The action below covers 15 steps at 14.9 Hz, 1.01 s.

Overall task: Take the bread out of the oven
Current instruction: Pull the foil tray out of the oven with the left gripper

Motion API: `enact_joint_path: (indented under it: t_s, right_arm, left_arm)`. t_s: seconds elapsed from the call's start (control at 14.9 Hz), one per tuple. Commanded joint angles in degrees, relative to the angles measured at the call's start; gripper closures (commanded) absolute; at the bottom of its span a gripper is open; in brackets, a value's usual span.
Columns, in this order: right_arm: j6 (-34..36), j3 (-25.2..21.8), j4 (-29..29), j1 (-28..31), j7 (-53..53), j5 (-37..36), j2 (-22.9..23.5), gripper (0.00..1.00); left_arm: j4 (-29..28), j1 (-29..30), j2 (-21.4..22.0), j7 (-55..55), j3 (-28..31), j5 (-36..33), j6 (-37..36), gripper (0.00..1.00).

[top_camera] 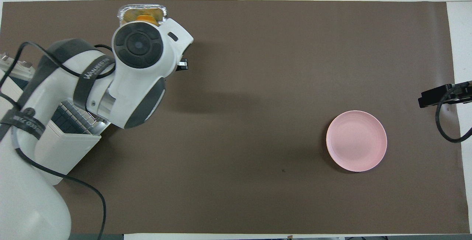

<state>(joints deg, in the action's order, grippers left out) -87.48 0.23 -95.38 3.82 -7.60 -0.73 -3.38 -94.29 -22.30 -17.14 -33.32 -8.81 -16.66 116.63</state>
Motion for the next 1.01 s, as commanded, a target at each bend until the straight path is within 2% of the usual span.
enact_joint_path:
  t_s: [0.0,0.07,0.27,0.34,0.47,0.87,0.94]
  right_arm:
    - [0.6,0.4,-0.9,1.1,0.1,0.8,-1.1,0.0]
    - [0.6,0.4,-0.9,1.1,0.1,0.8,-1.1,0.0]
    - [0.4,0.4,-0.9,1.1,0.2,0.8,-1.1,0.0]
    - [0.3,0.4,-0.9,1.1,0.4,0.8,-1.1,0.0]
    - [0.2,0.4,-0.9,1.1,0.3,0.8,-1.1,0.0]
    - [0.3,0.5,-1.1,1.1,0.5,0.8,-1.2,0.0]
    - [0.3,0.5,-1.2,1.1,0.5,0.8,-1.2,0.0]
  left_arm:
    - [2.5,-5.0,-2.0,6.1,0.7,3.5,-1.5,1.0]
    - [4.0,-6.2,-3.1,6.6,0.2,6.1,-1.5,1.0]
    - [11.6,-13.6,-11.8,5.7,0.5,9.5,-2.5,1.0]
    - [12.5,-14.4,-13.6,3.9,0.5,10.6,-2.6,1.0]
    - [13.3,-17.1,-15.5,-4.0,0.7,11.2,-2.4,1.0]
    - [13.2,-19.5,-15.3,-9.5,0.9,10.9,-3.6,1.0]
    - [13.7,-19.5,-15.3,-11.3,1.2,11.0,-5.2,0.78]
